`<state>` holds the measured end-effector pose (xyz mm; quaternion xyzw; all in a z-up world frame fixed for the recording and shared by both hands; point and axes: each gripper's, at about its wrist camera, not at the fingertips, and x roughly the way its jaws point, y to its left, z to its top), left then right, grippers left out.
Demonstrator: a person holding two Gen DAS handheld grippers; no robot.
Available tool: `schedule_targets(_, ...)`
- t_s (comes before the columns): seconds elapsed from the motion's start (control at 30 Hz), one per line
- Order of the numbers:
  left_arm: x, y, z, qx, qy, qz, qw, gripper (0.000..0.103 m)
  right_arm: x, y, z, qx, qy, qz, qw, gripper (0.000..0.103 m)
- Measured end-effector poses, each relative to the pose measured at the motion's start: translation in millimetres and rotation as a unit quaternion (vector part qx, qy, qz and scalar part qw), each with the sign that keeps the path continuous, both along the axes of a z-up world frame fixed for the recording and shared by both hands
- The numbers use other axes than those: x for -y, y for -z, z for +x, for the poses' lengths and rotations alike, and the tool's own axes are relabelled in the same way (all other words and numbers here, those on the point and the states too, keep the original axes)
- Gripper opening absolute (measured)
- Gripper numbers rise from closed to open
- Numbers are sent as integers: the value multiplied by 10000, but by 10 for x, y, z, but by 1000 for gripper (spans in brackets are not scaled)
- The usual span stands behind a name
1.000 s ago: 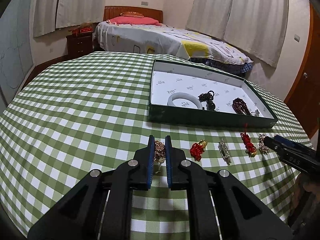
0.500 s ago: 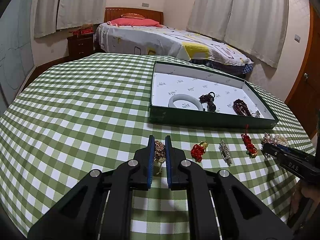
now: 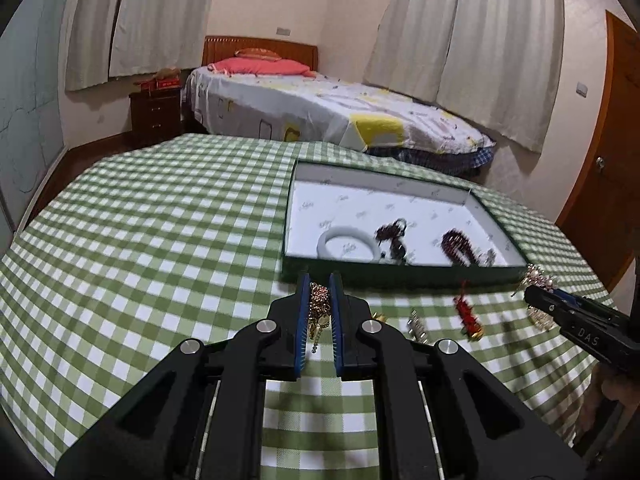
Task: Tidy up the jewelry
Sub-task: 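Grasp the gold pearl brooch with the right tool while the left lifts its gold brooch, then carry both brooches over the box while both tools open to release them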
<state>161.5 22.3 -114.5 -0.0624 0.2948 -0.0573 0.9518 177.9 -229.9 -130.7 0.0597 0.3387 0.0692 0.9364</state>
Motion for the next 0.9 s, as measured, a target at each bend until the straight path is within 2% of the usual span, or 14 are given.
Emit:
schedule_targets(0.23,67,-409,-14,504,113,-120,9986,10,31,-252,23,308,-13,33,9995,23)
schedule_targets(0.53,238,-837,286,1014,333,-259,9940,10,64,-666,261,878,-57,-33,9961,23)
schedule_targets(0.7,376,-967,548,1235,435,-179,9912,10,95,-815,517,1109,-83,-85,9938,23)
schedule_targets(0.9,490,-971,881,1349,447,-141,9898,10,116,-810,835,1235,-101,-147,9922,23)
